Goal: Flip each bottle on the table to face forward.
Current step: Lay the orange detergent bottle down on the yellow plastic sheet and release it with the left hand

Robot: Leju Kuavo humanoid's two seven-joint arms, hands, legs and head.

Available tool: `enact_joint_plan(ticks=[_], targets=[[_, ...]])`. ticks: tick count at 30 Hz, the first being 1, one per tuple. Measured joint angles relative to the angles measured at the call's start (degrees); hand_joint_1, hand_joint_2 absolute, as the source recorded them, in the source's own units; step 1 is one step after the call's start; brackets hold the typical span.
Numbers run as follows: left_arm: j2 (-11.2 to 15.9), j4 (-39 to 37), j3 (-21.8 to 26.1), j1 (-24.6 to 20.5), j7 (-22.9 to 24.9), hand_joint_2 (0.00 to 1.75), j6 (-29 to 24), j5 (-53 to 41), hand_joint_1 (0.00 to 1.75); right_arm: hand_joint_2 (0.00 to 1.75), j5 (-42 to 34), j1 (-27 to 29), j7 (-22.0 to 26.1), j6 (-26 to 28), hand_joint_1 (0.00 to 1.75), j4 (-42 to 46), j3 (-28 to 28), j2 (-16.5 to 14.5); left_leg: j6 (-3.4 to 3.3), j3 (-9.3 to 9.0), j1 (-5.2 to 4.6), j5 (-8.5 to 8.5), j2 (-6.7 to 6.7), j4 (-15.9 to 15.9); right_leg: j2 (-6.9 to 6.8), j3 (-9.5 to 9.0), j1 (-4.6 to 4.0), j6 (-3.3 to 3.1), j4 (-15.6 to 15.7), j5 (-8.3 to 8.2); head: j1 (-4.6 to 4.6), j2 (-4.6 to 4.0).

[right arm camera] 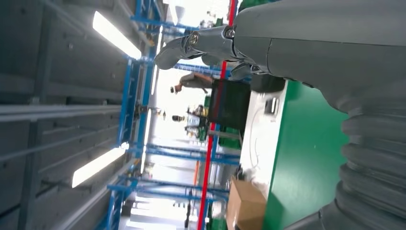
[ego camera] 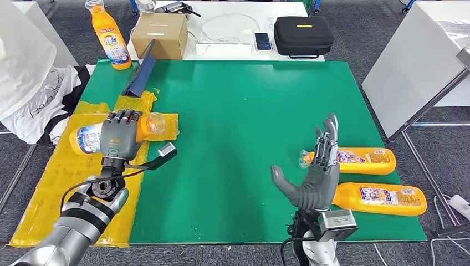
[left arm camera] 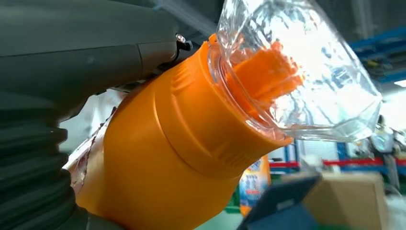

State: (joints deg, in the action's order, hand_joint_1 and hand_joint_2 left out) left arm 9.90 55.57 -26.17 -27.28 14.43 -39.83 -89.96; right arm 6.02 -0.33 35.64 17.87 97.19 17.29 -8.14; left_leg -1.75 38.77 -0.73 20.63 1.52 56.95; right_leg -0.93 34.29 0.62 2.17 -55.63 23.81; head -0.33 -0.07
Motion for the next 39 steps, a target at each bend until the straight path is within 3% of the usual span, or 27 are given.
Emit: enact_joint_plan(ticks=[9,10,11,14,15,18,22,25,32,39], targets=[[2.2,-9.7,-6.6,-1.4,-1.2,1.75,-0.1,0.6,1.75,1.75,-0.6,-1.5,-0.4,-2.9,0.00,-0.5,-1.6,0.6,0.00,0.03,-0.01,0.00,0.01,0.0,0.00,0.01,0.00,0.01,0.0,-0.01,0.00,0.00],[2.3,-10.2,-6.6,-1.2,-1.9,1.75,-0.2,0.5,1.67,1.75,-0.5,-1.9,-0.5,-3.1,0.00,-0.8,-1.5,0.6,0.00,0.03,-0.01,0.00,0.00,0.0,0.00,0.01,0.00,0.01,0.0,-0.01,0.00,0.00],[2.2,-10.7,-6.9,-1.0,-2.4,1.75,-0.2,0.5,1.35,1.75,-0.5,-2.3,-0.6,-3.4,0.00,-1.2,-1.4,0.6,0.00,0.03,0.00,-0.01,-0.01,0.0,0.00,0.01,0.00,0.00,0.0,-0.01,0.01,0.00],[2.0,-11.5,-7.7,-0.2,-4.2,1.75,-0.2,0.3,0.12,1.75,-0.3,-3.4,-1.1,-4.5,0.00,-2.8,-0.6,0.6,0.00,0.04,0.00,0.00,0.00,0.0,0.00,0.00,0.00,0.01,0.0,-0.01,0.00,0.01],[1.8,-11.7,-7.6,0.2,-5.1,1.75,-0.2,0.4,0.00,1.75,-0.2,-3.7,-1.2,-4.7,0.00,-3.5,-0.2,0.6,0.00,0.04,-0.01,0.00,0.00,0.0,0.00,0.00,0.00,0.01,0.0,-0.01,0.01,0.01],[0.4,-12.6,-5.0,1.3,-8.8,1.75,-0.3,0.5,0.00,1.75,0.0,-4.4,-1.4,-4.9,0.00,-5.3,0.9,0.5,0.00,0.05,-0.01,0.00,-0.02,0.0,-0.01,0.01,0.00,0.00,0.0,0.00,0.01,0.01],[-2.5,-15.0,2.6,1.9,-14.2,1.75,-0.4,2.0,0.00,1.75,0.3,-4.6,-1.4,-4.8,0.00,-6.5,1.5,0.5,0.01,0.06,-0.01,0.01,-0.06,0.0,-0.01,0.00,0.00,0.00,0.0,0.02,0.01,0.00],[-4.0,-16.6,7.0,1.9,-15.7,1.75,-0.5,2.6,0.00,1.75,0.5,-4.6,-1.5,-4.8,0.00,-7.0,1.6,0.5,0.01,0.04,-0.01,0.01,-0.06,0.0,-0.01,-0.01,0.00,-0.01,0.0,0.02,0.01,0.00],[-5.7,-18.2,11.0,1.8,-16.5,1.75,-0.6,2.8,0.00,1.75,0.5,-4.7,-1.5,-4.7,0.00,-7.8,1.6,0.5,0.01,-0.04,0.00,-0.01,-0.06,0.0,-0.01,-0.07,0.00,0.00,0.0,0.00,0.01,0.01],[-8.1,-19.7,17.0,1.5,-23.2,1.75,-0.7,5.9,0.00,1.75,1.5,-4.7,-2.0,-4.5,0.00,-8.0,1.5,0.5,0.00,-0.05,-0.01,0.00,-0.06,0.0,-0.01,-0.09,0.00,0.00,0.0,0.00,0.01,0.00]])
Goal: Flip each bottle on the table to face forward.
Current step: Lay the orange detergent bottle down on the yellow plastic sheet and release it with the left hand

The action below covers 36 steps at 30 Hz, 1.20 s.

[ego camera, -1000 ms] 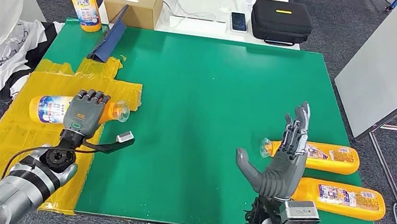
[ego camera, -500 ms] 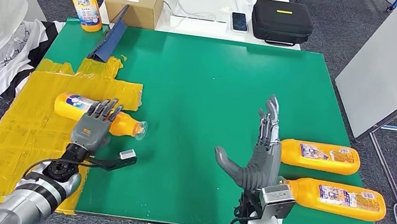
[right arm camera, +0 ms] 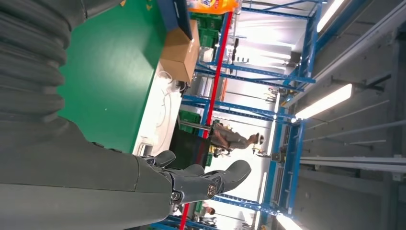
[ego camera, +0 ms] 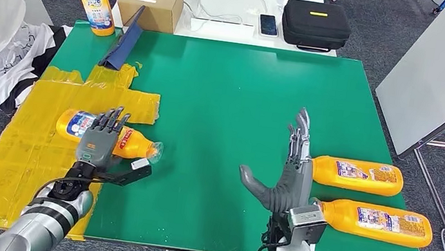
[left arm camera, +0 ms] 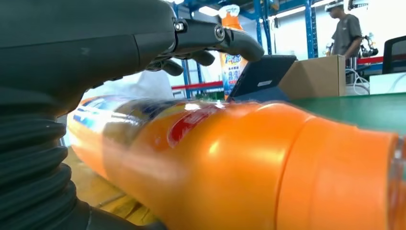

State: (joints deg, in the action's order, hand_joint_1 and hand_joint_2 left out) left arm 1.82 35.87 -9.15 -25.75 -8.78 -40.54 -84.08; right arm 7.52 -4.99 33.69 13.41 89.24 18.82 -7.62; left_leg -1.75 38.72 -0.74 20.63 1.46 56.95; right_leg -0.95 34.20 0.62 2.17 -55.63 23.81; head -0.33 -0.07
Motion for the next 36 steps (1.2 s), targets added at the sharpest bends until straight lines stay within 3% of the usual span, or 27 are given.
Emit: enact_joint_plan(ticks=[3,7,9,12,14,17,20,26,30,36], targets=[[-1.3,-0.2,3.7,0.1,-7.0,1.75,0.1,5.0,0.00,1.75,4.2,0.0,-1.3,1.7,0.00,-0.4,0.0,0.1,0.00,0.01,0.00,0.00,-0.01,0.0,0.00,0.01,0.00,0.00,0.0,0.00,-0.01,0.00],[-4.1,-1.4,10.7,0.1,-25.9,1.75,1.3,21.4,0.00,1.75,12.2,-0.3,-4.7,3.2,0.00,-1.7,0.0,1.8,-0.01,0.02,-0.02,0.00,-0.01,0.0,0.00,0.00,0.01,0.02,0.0,-0.01,0.01,0.01],[-5.2,-2.1,13.1,0.1,-29.3,1.75,1.7,24.7,0.00,1.75,12.8,-0.4,-5.1,2.8,0.00,-2.3,0.0,2.8,-0.01,0.03,-0.04,0.01,-0.01,0.0,0.00,0.01,0.02,0.03,0.0,-0.02,0.01,0.01],[-6.0,-1.9,14.6,0.5,-30.4,1.75,4.2,29.1,0.00,1.75,15.2,-0.4,-6.4,3.3,0.00,-2.8,0.0,3.7,-0.01,0.03,-0.05,0.01,0.01,0.0,0.00,0.01,0.02,0.04,0.0,-0.03,-0.01,0.01],[-6.2,1.6,13.5,2.5,-30.9,1.75,9.5,38.9,0.00,1.75,21.2,-0.5,-8.7,4.7,0.00,-3.2,-0.1,4.7,0.00,0.03,-0.05,0.03,0.04,0.0,0.01,0.01,0.01,0.04,0.0,-0.02,-0.01,0.01],[-6.2,13.2,9.5,8.4,-31.2,1.75,17.7,52.3,0.00,1.75,30.5,-0.9,-12.7,5.8,0.00,-3.9,-0.5,6.7,0.01,0.04,-0.04,0.06,0.05,0.0,0.01,0.05,0.01,0.03,0.0,0.00,-0.02,0.01],[-6.4,25.5,6.0,14.5,-31.0,1.75,22.3,54.3,0.00,1.75,35.2,-2.0,-15.8,5.6,0.00,-5.6,-1.8,8.9,0.00,0.10,-0.05,0.07,-0.02,0.0,-0.01,0.08,0.03,0.02,0.0,0.03,-0.02,0.00],[-7.2,40.7,1.0,21.5,-30.1,1.75,25.2,55.5,0.00,1.75,46.4,-5.3,-20.3,3.5,0.00,-11.0,-4.8,16.3,-0.12,0.13,-0.12,0.10,-0.17,0.0,-0.09,0.05,0.09,0.08,0.1,0.00,-0.02,0.00],[-7.3,46.8,-1.2,25.0,-29.8,1.75,25.9,56.5,0.00,1.75,46.7,-5.6,-20.4,1.2,0.00,-12.7,-8.5,21.2,-0.16,0.15,-0.15,0.08,-0.30,0.0,-0.16,0.02,0.11,0.10,0.1,-0.02,-0.01,0.00],[-7.3,51.9,-3.5,26.4,-29.9,1.75,26.2,57.4,0.00,1.75,45.7,-8.6,-19.2,-4.6,0.00,-16.0,-12.7,27.4,-0.19,0.15,-0.17,0.09,-0.30,0.0,-0.16,0.02,0.12,0.16,0.1,-0.06,-0.03,0.01]])
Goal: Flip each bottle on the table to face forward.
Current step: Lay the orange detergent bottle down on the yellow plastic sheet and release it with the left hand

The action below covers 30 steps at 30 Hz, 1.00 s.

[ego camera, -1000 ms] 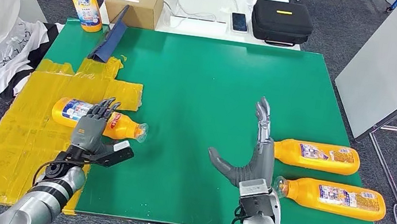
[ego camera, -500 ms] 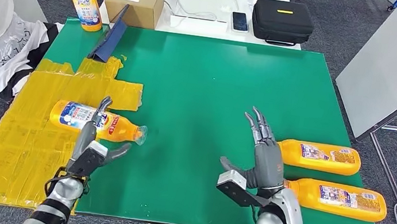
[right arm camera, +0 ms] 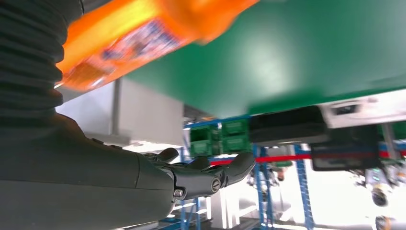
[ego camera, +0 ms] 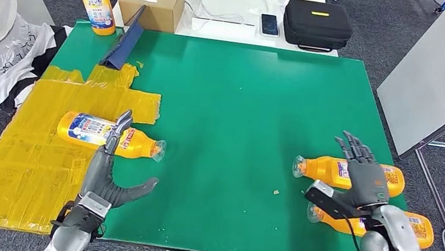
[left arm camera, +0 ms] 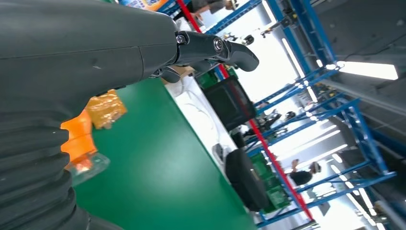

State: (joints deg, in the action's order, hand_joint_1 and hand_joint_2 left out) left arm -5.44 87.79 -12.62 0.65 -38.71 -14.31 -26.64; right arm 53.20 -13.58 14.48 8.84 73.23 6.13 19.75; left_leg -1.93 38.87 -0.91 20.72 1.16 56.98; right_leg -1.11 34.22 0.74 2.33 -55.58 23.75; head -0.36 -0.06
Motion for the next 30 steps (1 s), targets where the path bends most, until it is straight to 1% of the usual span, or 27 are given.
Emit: enact_joint_plan(ticks=[5,10,14,25,30], targets=[[0.0,1.0,-0.8,0.0,0.3,1.75,0.6,1.0,0.00,1.75,0.8,-3.7,0.5,-3.1,0.00,-3.9,-1.1,3.9,-0.01,-0.02,0.00,-0.02,0.02,0.0,-0.01,-0.01,0.00,0.00,0.0,-0.01,-0.01,0.00],[0.0,1.4,-1.1,0.0,0.1,1.75,1.1,2.1,0.00,1.75,-0.1,-5.3,0.8,-7.0,0.00,-7.3,-0.9,7.0,-0.02,0.01,0.00,-0.03,-0.03,0.0,-0.08,-0.02,0.01,0.01,0.0,-0.01,-0.02,0.00],[0.0,1.4,-1.4,-0.3,-0.1,1.75,1.7,2.7,0.00,1.75,-1.0,-6.6,1.4,-8.1,0.00,-10.8,-0.9,8.9,-0.03,0.02,0.00,-0.01,-0.03,0.0,-0.10,-0.02,0.01,0.01,0.0,0.00,-0.01,-0.01],[0.0,1.4,-1.8,-2.0,-0.2,1.75,3.0,4.4,0.00,1.75,0.1,-10.4,2.7,-10.1,0.00,-20.8,0.6,9.3,-0.05,0.01,0.00,-0.05,-0.02,0.0,-0.10,-0.03,-0.01,0.01,0.0,-0.01,-0.02,0.01],[0.0,1.0,-1.9,-2.8,-0.2,1.75,3.2,4.7,0.00,1.75,1.3,-13.0,1.9,-9.1,0.00,-24.9,1.8,8.8,-0.05,0.01,0.00,-0.05,-0.02,0.0,-0.10,-0.04,0.00,0.02,0.0,-0.01,-0.02,0.00]])
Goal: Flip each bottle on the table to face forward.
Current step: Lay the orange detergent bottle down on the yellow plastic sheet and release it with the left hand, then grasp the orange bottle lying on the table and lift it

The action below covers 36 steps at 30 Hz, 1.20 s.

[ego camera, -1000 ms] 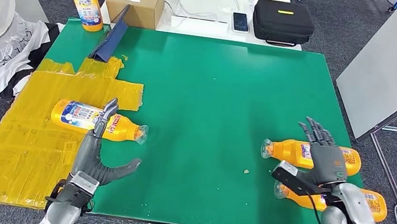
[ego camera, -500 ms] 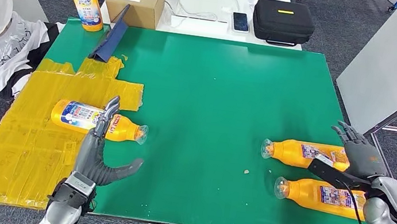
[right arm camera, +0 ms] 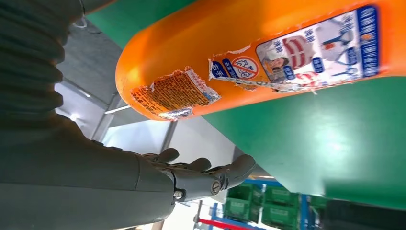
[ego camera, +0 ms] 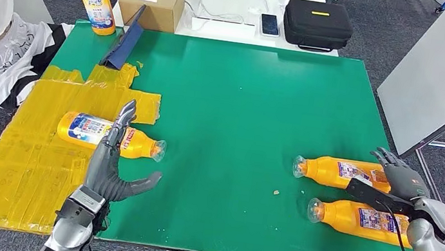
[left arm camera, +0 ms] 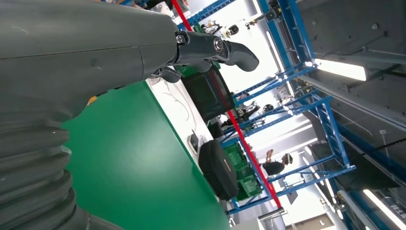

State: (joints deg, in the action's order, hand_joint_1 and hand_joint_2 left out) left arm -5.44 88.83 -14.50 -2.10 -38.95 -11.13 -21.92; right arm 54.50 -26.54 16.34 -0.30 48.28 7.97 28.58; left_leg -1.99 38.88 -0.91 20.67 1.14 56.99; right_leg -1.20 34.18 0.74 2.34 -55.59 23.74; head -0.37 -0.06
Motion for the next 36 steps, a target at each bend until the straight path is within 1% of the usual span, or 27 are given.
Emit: enact_joint_plan(ticks=[5,10,14,18,22,23,24,27,28,29,32,33,34,36], targets=[[-0.2,-0.7,-0.3,-0.8,0.0,1.75,0.4,0.4,0.00,1.75,2.0,-2.9,-1.5,3.5,0.00,-5.5,1.3,-1.8,0.00,0.00,0.00,-0.01,0.00,0.0,0.00,0.00,0.00,0.00,0.0,0.00,0.00,-0.01],[-0.3,-1.2,-0.7,-1.2,0.1,1.75,0.6,0.5,0.00,1.75,2.4,-4.3,-1.9,4.4,0.00,-8.7,2.0,-3.3,-0.01,0.00,0.00,-0.02,0.00,0.0,0.00,-0.01,0.00,0.00,0.0,0.00,0.00,0.01],[-0.3,-1.7,-1.0,-1.5,0.4,1.75,1.3,1.0,0.00,1.75,4.3,-6.0,-3.8,5.1,0.00,-11.4,2.4,-4.6,-0.01,0.00,0.00,-0.02,0.02,0.0,0.01,0.00,0.00,0.00,0.0,0.00,-0.01,-0.01],[-0.6,-2.5,-1.2,-2.3,0.5,1.75,2.0,1.7,0.00,1.75,6.4,-8.4,-5.1,4.0,0.00,-15.2,3.3,-6.2,-0.01,0.00,0.00,-0.03,0.01,0.0,0.00,0.01,0.00,0.00,0.0,0.00,0.00,0.00],[-0.8,-3.5,-1.4,-3.0,0.5,1.75,2.8,2.7,0.00,1.75,7.7,-10.5,-5.4,1.9,0.02,-19.0,4.3,-6.8,-0.05,-0.01,0.00,-0.06,0.00,0.0,0.00,-0.02,0.00,0.00,0.0,-0.01,0.00,0.01],[-0.8,-3.7,-1.4,-3.1,0.5,1.75,2.9,2.7,0.00,1.75,7.8,-10.9,-5.4,1.7,0.10,-19.6,4.5,-6.8,-0.05,-0.01,0.00,-0.06,0.01,0.0,0.00,-0.02,0.00,0.00,0.0,-0.01,0.00,0.01],[-0.8,-3.9,-1.4,-3.2,0.5,1.75,2.9,2.7,0.00,1.75,8.0,-11.2,-5.4,1.6,0.27,-20.2,4.7,-6.8,-0.05,-0.01,0.00,-0.06,0.01,0.0,0.00,-0.02,0.00,0.00,0.0,-0.01,0.00,0.01],[-0.8,-4.4,-1.4,-3.4,0.4,1.75,2.9,2.9,0.00,1.75,9.0,-12.1,-6.4,0.8,0.98,-21.7,5.4,-6.8,-0.05,-0.02,0.00,-0.06,0.00,0.0,0.00,-0.02,0.00,0.00,0.0,-0.01,0.00,0.00],[-0.8,-4.5,-1.5,-3.5,0.4,1.75,2.9,3.0,0.00,1.75,9.7,-12.3,-7.1,0.7,1.14,-22.1,5.8,-6.8,-0.06,-0.02,0.00,-0.06,-0.01,0.0,-0.01,-0.02,0.00,0.00,0.0,-0.01,0.00,-0.01],[-0.8,-4.6,-1.5,-3.5,0.4,1.75,2.9,3.1,0.00,1.75,10.4,-12.6,-8.1,0.6,1.26,-22.5,6.2,-6.9,-0.06,-0.02,0.00,-0.06,-0.01,0.0,-0.01,-0.03,0.00,0.00,0.0,-0.01,0.00,-0.01],[-0.8,-5.0,-1.5,-3.7,0.4,1.75,3.0,3.5,0.00,1.75,12.2,-13.1,-11.0,1.2,1.43,-23.6,7.4,-7.1,-0.07,-0.05,0.00,-0.07,-0.01,0.0,-0.01,-0.06,0.00,0.01,0.0,-0.01,0.01,0.00],[-0.9,-5.1,-1.5,-3.7,0.4,1.75,3.1,3.5,0.00,1.75,12.5,-13.2,-11.6,1.5,1.52,-23.9,7.7,-7.2,-0.08,-0.06,0.00,-0.07,-0.01,0.0,-0.01,-0.07,0.00,0.02,0.0,-0.02,0.01,0.01],[-1.0,-5.2,-1.5,-3.7,0.4,1.75,3.1,3.5,0.00,1.75,12.8,-13.2,-12.1,2.0,1.61,-24.1,7.9,-7.3,-0.08,-0.06,0.00,-0.08,-0.01,0.0,-0.01,-0.08,0.00,0.03,0.0,-0.03,0.01,0.01],[-1.1,-5.4,-1.5,-3.8,0.5,1.75,3.0,3.5,0.00,1.75,13.5,-13.3,-13.5,3.9,1.72,-24.5,8.2,-7.6,-0.09,-0.06,0.00,-0.08,-0.01,0.0,0.00,-0.10,0.00,0.05,0.0,-0.04,0.01,0.00]])
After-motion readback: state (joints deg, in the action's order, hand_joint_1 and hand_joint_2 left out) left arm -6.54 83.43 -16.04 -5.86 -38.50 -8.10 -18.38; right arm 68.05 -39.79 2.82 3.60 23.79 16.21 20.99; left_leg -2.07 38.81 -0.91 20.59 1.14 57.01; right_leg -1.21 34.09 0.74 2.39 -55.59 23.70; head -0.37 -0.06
